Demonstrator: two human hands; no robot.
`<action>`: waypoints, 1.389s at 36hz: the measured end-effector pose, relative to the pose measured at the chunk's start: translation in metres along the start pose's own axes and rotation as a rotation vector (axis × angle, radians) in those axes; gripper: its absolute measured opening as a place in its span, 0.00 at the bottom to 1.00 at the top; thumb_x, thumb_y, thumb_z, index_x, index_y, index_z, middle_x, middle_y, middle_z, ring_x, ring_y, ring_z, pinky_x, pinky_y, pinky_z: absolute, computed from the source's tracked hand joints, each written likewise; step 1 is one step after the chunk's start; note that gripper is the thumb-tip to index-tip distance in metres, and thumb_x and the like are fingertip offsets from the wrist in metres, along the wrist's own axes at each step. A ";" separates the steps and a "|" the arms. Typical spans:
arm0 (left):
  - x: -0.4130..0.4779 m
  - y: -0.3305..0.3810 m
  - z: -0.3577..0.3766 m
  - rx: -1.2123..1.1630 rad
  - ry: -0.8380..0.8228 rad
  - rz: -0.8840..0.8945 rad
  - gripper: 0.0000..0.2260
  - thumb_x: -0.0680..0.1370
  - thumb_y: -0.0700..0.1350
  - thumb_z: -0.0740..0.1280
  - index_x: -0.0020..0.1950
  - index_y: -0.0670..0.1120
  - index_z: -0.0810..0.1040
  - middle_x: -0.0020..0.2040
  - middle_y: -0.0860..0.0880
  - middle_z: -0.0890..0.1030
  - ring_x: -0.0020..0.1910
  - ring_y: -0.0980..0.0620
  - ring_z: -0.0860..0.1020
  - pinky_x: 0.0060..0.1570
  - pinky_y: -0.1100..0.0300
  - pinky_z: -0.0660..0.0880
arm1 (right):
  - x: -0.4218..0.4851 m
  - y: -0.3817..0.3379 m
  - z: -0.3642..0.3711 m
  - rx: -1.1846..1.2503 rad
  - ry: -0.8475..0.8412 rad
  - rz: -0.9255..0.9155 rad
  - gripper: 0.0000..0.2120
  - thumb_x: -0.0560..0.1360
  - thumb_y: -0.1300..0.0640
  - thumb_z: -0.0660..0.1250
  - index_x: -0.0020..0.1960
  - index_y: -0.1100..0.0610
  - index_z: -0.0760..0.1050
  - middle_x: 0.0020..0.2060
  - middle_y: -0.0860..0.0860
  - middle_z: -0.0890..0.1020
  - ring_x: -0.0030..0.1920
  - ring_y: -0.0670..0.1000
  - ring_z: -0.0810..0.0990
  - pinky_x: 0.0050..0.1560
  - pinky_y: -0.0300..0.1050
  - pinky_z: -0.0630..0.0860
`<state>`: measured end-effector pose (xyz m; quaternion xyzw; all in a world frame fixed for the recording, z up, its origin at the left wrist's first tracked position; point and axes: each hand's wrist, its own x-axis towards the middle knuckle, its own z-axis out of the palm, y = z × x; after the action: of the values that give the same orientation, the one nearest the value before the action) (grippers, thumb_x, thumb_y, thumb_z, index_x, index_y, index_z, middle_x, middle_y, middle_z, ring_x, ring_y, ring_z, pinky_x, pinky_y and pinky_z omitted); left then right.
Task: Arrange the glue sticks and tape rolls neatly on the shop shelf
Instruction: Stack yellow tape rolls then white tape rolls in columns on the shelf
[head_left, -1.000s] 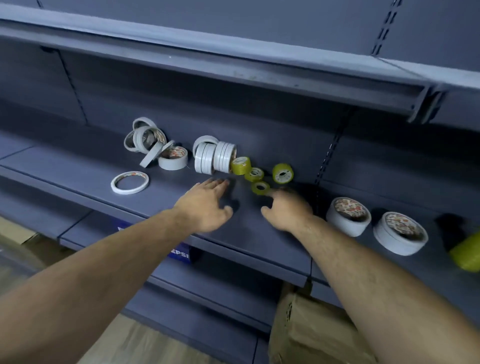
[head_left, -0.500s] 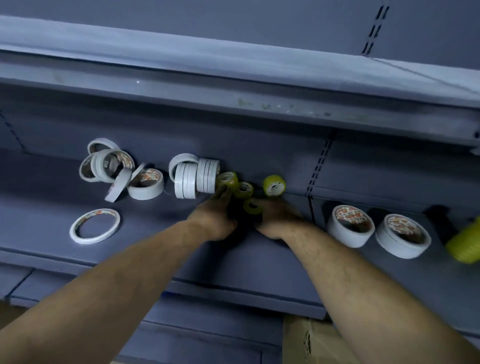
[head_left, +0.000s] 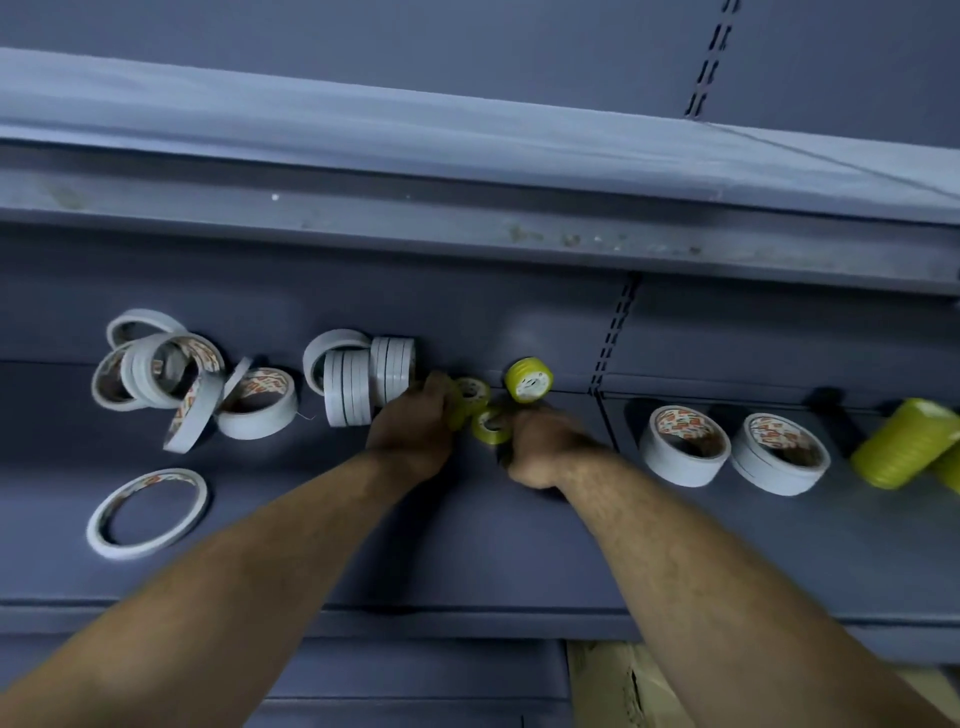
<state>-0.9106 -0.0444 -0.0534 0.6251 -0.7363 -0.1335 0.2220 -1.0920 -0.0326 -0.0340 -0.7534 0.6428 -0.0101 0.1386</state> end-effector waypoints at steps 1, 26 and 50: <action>-0.003 0.000 0.000 0.018 0.014 0.014 0.07 0.80 0.44 0.59 0.58 0.50 0.69 0.52 0.46 0.80 0.48 0.40 0.80 0.48 0.46 0.77 | 0.001 0.000 0.000 -0.007 -0.005 -0.001 0.27 0.75 0.49 0.66 0.73 0.37 0.68 0.73 0.49 0.70 0.69 0.54 0.73 0.66 0.42 0.73; -0.013 0.004 -0.022 -0.039 0.010 -0.028 0.08 0.76 0.55 0.67 0.53 0.56 0.76 0.48 0.54 0.81 0.47 0.50 0.79 0.47 0.52 0.78 | 0.004 0.000 -0.004 -0.157 -0.036 -0.049 0.06 0.74 0.49 0.68 0.48 0.48 0.74 0.46 0.49 0.80 0.47 0.53 0.80 0.43 0.46 0.80; -0.022 0.018 -0.053 -0.075 0.037 0.135 0.24 0.74 0.51 0.73 0.68 0.55 0.70 0.64 0.48 0.74 0.61 0.47 0.75 0.60 0.58 0.71 | -0.034 0.006 -0.035 0.190 0.359 -0.060 0.31 0.72 0.48 0.75 0.72 0.51 0.69 0.67 0.49 0.72 0.64 0.51 0.74 0.61 0.38 0.70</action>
<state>-0.8972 -0.0155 -0.0029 0.5677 -0.7670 -0.1340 0.2673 -1.1105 -0.0073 0.0042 -0.7420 0.6304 -0.2088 0.0921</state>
